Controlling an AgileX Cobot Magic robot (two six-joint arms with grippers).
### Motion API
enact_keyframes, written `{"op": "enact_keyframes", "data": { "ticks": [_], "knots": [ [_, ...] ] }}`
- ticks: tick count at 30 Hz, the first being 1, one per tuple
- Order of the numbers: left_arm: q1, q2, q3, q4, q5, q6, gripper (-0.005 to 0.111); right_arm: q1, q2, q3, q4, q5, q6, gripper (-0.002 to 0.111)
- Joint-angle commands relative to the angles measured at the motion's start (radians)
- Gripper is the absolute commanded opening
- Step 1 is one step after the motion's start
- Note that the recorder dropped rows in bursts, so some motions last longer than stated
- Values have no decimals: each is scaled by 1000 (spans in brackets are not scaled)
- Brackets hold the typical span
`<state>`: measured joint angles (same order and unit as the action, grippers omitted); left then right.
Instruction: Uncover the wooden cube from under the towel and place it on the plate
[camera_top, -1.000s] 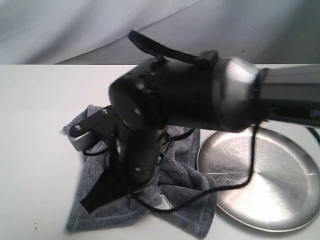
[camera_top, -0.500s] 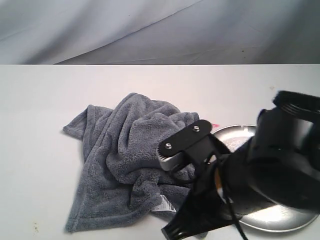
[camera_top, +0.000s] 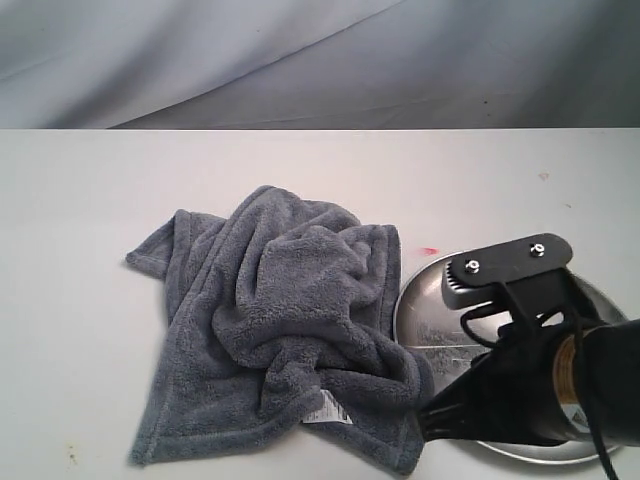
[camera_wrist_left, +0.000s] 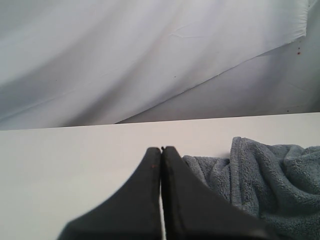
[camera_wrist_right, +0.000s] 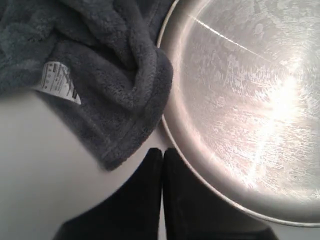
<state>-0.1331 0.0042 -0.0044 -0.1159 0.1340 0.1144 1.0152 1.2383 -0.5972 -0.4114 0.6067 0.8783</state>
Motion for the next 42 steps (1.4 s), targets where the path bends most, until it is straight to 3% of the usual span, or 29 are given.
{"op": "enact_keyframes", "data": {
  "ticks": [1, 11, 19, 34, 42],
  "knots": [
    [-5, -4, 4, -2, -3, -3, 0, -100, -12, 19, 84, -84, -77, 0],
    [-5, -4, 4, -2, -3, -3, 0, -264, 7, 7, 368, -174, -421, 0],
    [-5, -4, 4, -2, -3, -3, 0, -289, 168, -117, 613, -118, -745, 0],
    [-5, -4, 4, -2, -3, -3, 0, -298, 423, -499, 638, 14, -782, 0],
    [-5, -4, 4, -2, -3, -3, 0, -324, 569, -721, 653, 176, -782, 0]
  ]
}}
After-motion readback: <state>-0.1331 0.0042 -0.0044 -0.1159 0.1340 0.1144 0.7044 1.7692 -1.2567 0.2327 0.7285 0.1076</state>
